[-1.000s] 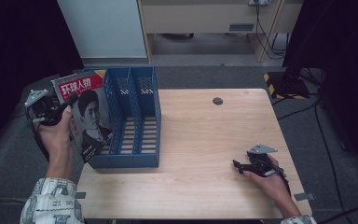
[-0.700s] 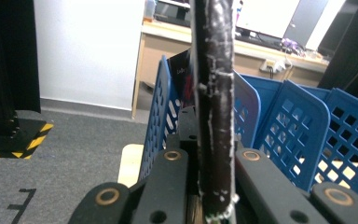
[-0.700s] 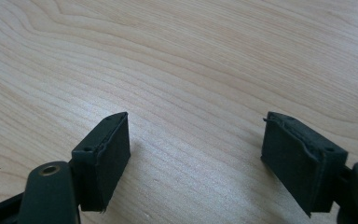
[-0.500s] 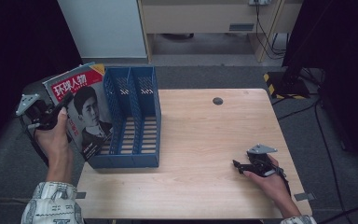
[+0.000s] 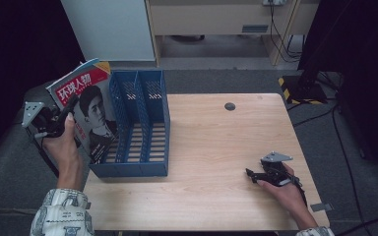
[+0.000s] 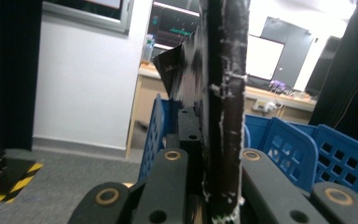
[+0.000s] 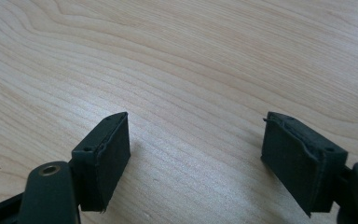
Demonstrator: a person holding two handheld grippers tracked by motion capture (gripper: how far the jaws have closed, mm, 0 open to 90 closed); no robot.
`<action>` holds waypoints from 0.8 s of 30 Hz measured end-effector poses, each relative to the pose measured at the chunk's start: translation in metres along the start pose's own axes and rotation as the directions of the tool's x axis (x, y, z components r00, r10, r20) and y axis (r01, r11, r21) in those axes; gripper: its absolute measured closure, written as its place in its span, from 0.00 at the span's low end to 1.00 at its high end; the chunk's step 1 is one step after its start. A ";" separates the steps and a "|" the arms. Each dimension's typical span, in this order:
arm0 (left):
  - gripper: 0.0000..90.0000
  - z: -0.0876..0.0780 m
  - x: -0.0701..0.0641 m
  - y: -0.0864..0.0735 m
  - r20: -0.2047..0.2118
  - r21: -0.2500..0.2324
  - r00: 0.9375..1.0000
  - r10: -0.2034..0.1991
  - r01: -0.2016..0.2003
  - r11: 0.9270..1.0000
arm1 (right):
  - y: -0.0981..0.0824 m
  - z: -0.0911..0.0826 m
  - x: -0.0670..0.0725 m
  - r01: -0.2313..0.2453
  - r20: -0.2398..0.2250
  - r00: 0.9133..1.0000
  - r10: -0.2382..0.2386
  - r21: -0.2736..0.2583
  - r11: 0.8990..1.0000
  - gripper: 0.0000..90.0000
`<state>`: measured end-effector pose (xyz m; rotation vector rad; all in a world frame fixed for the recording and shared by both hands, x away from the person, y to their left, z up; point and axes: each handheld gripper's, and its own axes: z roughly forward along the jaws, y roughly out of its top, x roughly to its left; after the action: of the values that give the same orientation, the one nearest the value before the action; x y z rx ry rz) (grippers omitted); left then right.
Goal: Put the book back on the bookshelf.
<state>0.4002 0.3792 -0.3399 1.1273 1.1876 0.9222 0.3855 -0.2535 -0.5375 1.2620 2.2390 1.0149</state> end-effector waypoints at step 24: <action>0.96 -0.003 0.006 -0.034 -0.001 -0.015 1.000 0.000 0.000 1.000 | 0.000 0.000 0.000 -0.002 0.000 1.000 0.002 0.001 1.000 0.26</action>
<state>0.3971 0.3781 -0.3739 1.1147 1.1798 0.9306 0.3853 -0.2541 -0.5374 1.2650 2.2387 1.0146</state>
